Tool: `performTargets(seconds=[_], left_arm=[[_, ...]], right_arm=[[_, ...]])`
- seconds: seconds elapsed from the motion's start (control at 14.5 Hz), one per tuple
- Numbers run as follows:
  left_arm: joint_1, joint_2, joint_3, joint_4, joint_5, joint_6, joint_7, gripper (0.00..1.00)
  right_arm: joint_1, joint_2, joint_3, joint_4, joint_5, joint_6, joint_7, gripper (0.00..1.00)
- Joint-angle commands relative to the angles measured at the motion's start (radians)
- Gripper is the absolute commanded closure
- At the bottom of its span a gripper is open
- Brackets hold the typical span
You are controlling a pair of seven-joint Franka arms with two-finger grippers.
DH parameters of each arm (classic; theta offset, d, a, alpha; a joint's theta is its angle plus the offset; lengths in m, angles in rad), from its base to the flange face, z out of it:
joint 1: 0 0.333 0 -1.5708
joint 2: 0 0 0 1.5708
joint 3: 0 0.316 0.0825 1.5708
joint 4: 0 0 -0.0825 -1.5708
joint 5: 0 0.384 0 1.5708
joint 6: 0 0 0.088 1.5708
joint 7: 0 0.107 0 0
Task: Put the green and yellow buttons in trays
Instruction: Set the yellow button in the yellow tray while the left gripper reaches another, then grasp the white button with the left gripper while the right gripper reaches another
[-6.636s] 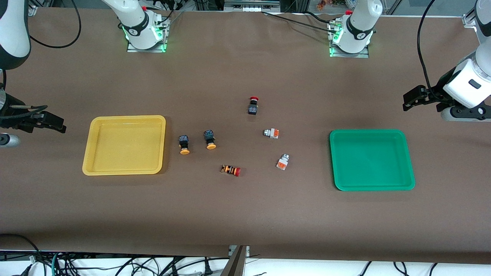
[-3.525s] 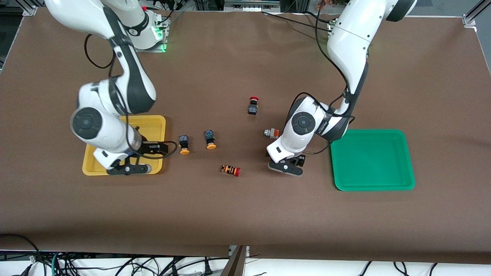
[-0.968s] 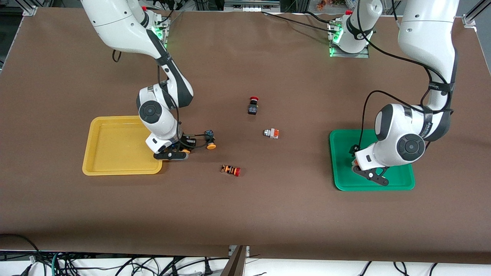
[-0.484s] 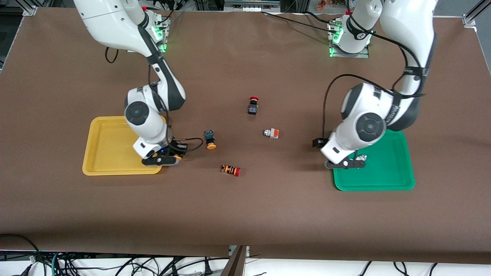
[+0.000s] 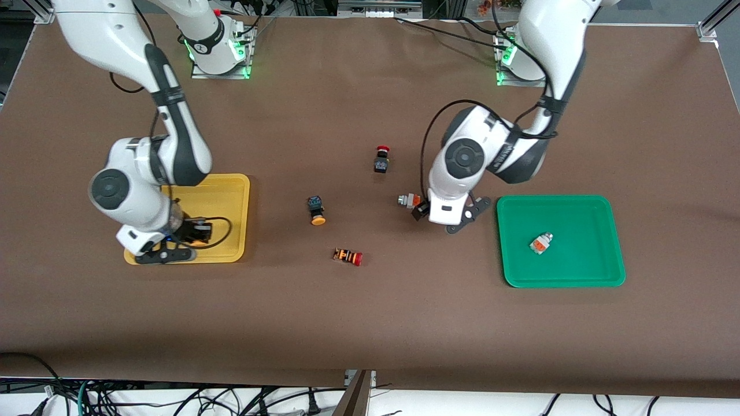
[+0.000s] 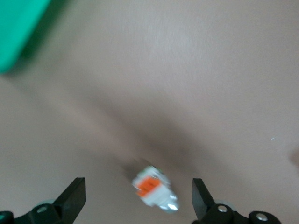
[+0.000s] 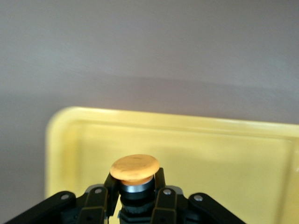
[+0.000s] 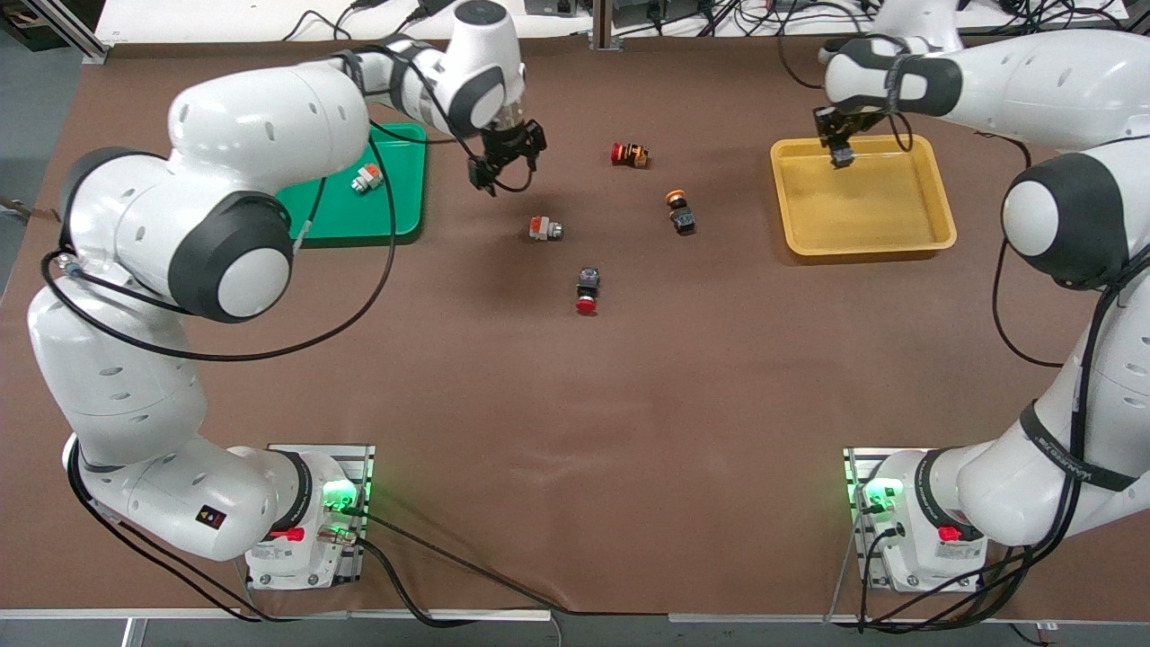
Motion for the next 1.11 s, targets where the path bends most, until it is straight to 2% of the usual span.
performTargets(seconds=[0.0, 0.21, 0.35, 0.41, 0.48, 0.62, 0.69, 0.83, 0.97, 1.04], left_arm=[[-0.024, 0.010, 0.010, -0.008, -0.012, 0.062, -0.295, 0.00], [-0.055, 0.028, 0.015, -0.015, 0.003, 0.074, -0.534, 0.00], [-0.072, 0.065, 0.012, -0.022, 0.005, 0.102, -0.556, 0.00], [-0.088, 0.070, 0.012, -0.052, 0.003, 0.158, -0.556, 0.00], [-0.096, 0.070, 0.012, -0.096, 0.003, 0.227, -0.556, 0.00], [-0.104, 0.071, 0.013, -0.159, 0.003, 0.316, -0.556, 0.00], [-0.105, 0.073, 0.013, -0.163, 0.003, 0.320, -0.556, 0.00], [-0.105, 0.080, 0.016, -0.160, 0.003, 0.321, -0.554, 0.00], [-0.104, 0.090, 0.016, -0.155, 0.003, 0.323, -0.543, 0.00], [-0.104, 0.091, 0.016, -0.155, 0.005, 0.323, -0.540, 0.04]], right_arm=[[-0.098, -0.008, 0.011, -0.031, 0.093, -0.010, -0.212, 1.00], [-0.190, 0.016, 0.011, -0.033, 0.093, -0.010, -0.347, 1.00], [-0.218, 0.045, 0.011, -0.031, 0.093, 0.017, -0.366, 1.00], [-0.227, 0.056, 0.011, -0.031, 0.093, 0.028, -0.366, 1.00], [-0.228, 0.058, 0.011, -0.033, 0.093, 0.025, -0.366, 0.89], [-0.228, 0.056, 0.011, -0.038, 0.093, 0.019, -0.363, 0.35], [-0.228, 0.056, 0.011, -0.038, 0.093, 0.019, -0.360, 0.15], [-0.228, 0.047, 0.011, -0.035, 0.093, 0.010, -0.349, 0.03], [-0.218, 0.028, 0.017, -0.015, 0.093, -0.013, -0.343, 0.03], [-0.212, 0.009, 0.023, -0.009, 0.093, -0.015, -0.323, 0.03]])
